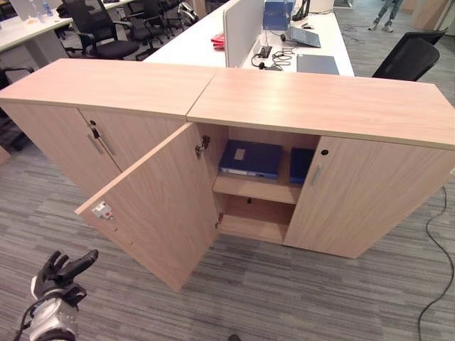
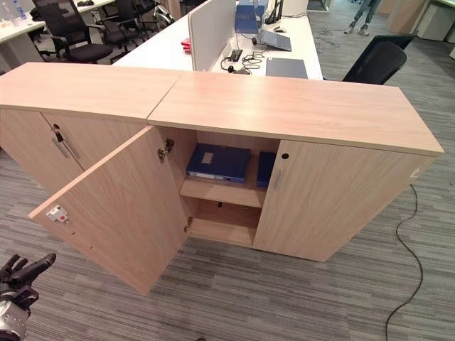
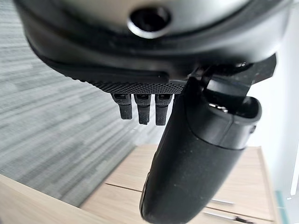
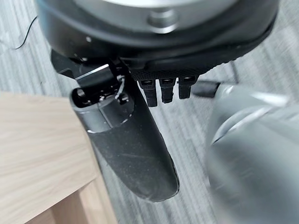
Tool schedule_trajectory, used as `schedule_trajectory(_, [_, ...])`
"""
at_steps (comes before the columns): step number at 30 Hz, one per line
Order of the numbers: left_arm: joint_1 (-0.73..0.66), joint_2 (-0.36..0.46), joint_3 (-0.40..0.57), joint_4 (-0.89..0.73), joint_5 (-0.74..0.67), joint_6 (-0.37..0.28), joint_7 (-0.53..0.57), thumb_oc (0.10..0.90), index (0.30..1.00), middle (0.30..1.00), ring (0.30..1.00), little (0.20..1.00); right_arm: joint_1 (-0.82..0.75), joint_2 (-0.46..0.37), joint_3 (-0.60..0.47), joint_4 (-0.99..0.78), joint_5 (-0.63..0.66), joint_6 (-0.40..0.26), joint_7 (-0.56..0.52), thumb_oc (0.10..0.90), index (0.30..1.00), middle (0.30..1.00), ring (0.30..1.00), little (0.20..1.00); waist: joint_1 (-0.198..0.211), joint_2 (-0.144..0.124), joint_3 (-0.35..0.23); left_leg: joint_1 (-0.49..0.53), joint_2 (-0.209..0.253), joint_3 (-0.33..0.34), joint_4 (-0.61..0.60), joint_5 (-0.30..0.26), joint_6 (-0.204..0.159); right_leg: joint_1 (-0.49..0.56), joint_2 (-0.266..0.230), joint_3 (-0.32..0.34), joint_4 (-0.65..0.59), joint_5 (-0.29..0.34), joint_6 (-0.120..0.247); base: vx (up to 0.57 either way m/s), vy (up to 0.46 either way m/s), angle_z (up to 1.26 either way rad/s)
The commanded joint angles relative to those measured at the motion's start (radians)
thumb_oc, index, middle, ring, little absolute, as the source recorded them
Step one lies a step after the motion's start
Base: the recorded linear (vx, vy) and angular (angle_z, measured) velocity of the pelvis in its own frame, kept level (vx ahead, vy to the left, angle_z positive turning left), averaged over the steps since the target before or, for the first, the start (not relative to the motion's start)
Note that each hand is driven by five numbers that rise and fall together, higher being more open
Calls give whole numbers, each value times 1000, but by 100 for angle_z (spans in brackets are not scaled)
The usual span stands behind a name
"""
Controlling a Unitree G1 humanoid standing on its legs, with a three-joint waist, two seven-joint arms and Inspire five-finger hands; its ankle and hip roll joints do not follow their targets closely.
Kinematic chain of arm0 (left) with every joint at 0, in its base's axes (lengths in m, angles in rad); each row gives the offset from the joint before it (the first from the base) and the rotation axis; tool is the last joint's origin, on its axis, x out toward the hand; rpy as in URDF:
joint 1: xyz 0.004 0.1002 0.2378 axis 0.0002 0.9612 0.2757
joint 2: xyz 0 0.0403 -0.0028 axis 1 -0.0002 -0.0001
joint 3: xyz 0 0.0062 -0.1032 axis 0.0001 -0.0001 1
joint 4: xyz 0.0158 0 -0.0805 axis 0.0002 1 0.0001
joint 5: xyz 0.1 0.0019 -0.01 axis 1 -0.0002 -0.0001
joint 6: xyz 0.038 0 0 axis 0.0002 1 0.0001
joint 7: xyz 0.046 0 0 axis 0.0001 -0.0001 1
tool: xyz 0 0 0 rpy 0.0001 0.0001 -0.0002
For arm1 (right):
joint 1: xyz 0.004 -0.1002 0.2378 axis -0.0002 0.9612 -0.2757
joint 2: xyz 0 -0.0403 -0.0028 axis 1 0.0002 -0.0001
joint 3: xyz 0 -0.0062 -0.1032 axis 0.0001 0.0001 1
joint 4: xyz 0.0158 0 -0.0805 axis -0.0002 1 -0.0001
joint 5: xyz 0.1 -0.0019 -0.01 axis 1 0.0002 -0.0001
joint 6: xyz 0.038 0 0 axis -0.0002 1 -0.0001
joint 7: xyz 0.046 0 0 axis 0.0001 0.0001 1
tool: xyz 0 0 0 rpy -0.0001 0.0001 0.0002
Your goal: Put the empty folder in the office cabinet
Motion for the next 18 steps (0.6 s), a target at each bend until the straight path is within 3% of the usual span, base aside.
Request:
schedule_trajectory(1, [-135, 154, -4, -2, 69, -102, 16, 800, 900, 900, 900, 900, -47, -22, 8, -12, -5, -43, 22, 800, 900, 900, 900, 900, 15, 34, -11, 15, -21, 28, -3, -90, -48, 43, -12, 0, -21, 92, 38, 0, 0, 0])
schedule_trajectory(9, [-286, 212, -248, -224, 252, -135, 18, 800, 900, 900, 900, 900, -57, -26, 44, -59, -14, -50, 36, 800, 900, 900, 900, 900, 9, 28, -7, 14, -23, 23, -2, -93, -48, 41, -14, -18, -16, 103, 40, -2, -2, 6])
schedule_trajectory(14, [-320, 195, -336, -407, 292, -163, 11, 800, 900, 900, 900, 900, -69, -19, 46, -29, -23, -48, 46, 800, 900, 900, 900, 900, 13, 18, -6, 17, -25, 21, -1, -97, -48, 43, -16, -24, -16, 112, 40, 5, -3, 3])
schedule_trajectory(18, [-367, 166, -384, -423, 332, -160, 21, 800, 900, 900, 900, 900, -72, -19, 53, -8, -31, -43, 51, 800, 900, 900, 900, 900, 10, 13, -7, 20, -26, 22, 0, -100, -46, 42, -19, -23, -17, 118, 40, 5, -4, 6])
